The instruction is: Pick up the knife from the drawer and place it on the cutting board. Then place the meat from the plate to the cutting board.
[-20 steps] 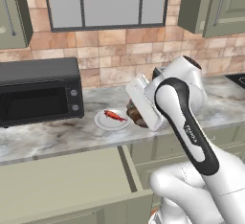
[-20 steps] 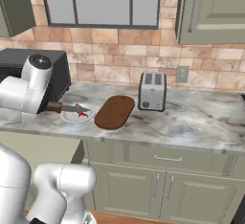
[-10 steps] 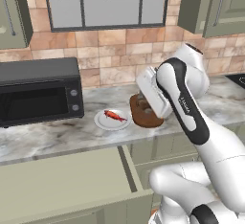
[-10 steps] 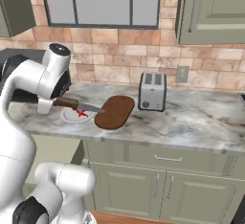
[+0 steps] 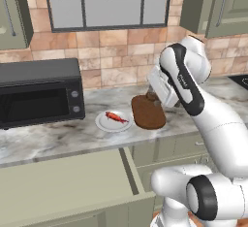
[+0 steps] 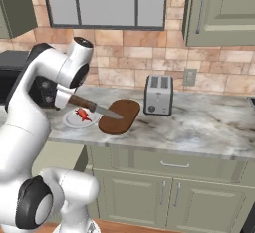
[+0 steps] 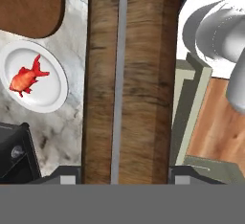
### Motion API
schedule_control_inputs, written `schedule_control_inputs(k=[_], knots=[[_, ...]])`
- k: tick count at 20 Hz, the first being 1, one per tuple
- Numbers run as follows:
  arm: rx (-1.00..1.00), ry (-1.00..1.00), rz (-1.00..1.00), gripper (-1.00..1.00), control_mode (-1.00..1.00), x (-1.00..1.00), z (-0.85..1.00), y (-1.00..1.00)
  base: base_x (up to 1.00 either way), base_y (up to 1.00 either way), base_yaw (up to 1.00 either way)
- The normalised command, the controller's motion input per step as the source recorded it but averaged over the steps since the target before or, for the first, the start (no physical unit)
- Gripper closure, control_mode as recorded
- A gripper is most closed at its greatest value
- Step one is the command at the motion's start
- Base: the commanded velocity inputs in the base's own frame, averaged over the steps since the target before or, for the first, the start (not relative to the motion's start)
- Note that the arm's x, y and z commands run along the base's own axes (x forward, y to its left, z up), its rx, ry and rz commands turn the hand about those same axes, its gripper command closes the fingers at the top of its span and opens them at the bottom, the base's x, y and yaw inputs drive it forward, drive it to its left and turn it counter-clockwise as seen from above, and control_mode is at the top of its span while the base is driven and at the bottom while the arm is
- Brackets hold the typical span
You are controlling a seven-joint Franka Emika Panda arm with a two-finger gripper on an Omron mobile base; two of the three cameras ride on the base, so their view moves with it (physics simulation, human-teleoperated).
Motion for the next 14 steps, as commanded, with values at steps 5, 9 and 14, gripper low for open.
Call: schedule_control_inputs(k=[5,9,14], knots=[[-0.03,0.07,-0.05,1.00,-1.00,0.32,-0.21,-0.33,0.00,0.00,0.00],[-0.07,0.00,0.00,1.00,-1.00,0.26,-0.38,-0.17,0.00,0.00,0.00],[-0.05,0.01,0.00,1.00,-1.00,0.36,-0.45,-0.23,0.00,0.00,0.00]])
